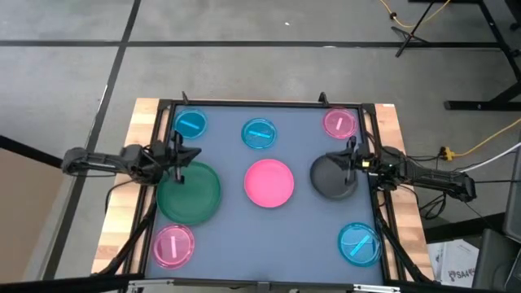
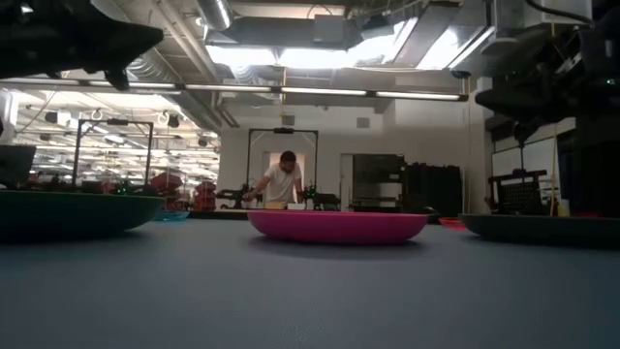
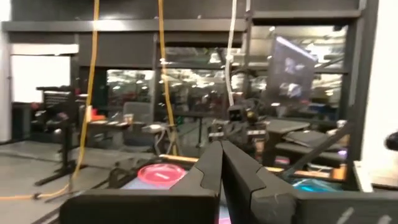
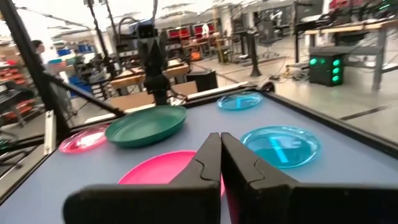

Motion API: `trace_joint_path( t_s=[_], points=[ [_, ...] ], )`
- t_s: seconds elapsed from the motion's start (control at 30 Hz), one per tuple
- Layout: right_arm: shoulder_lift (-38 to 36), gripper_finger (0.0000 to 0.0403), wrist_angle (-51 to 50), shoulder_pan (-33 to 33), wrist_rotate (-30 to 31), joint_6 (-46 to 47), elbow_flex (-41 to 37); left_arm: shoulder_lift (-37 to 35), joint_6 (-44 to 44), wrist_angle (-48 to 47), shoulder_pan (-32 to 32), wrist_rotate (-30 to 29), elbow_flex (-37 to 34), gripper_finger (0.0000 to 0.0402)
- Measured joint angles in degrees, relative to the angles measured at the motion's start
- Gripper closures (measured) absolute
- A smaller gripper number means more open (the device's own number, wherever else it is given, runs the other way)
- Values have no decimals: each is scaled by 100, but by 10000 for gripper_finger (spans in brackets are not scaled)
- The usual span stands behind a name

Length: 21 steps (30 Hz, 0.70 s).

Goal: Stack plastic plates
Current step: Move the green plate to the bottom of the table

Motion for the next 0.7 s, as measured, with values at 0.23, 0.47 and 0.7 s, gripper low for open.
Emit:
trace_joint_path(
  t_s=[0.23,0.47,0.7],
  points=[
    [0,402,60,0,306,-165,0,1118,-222,193,316,51,281,400],
    [0,402,58,2,484,-322,0,2597,-322,175,399,316,985,400],
    [22,402,-3,0,549,-341,0,4256,178,-247,232,821,2054,400]
  ],
)
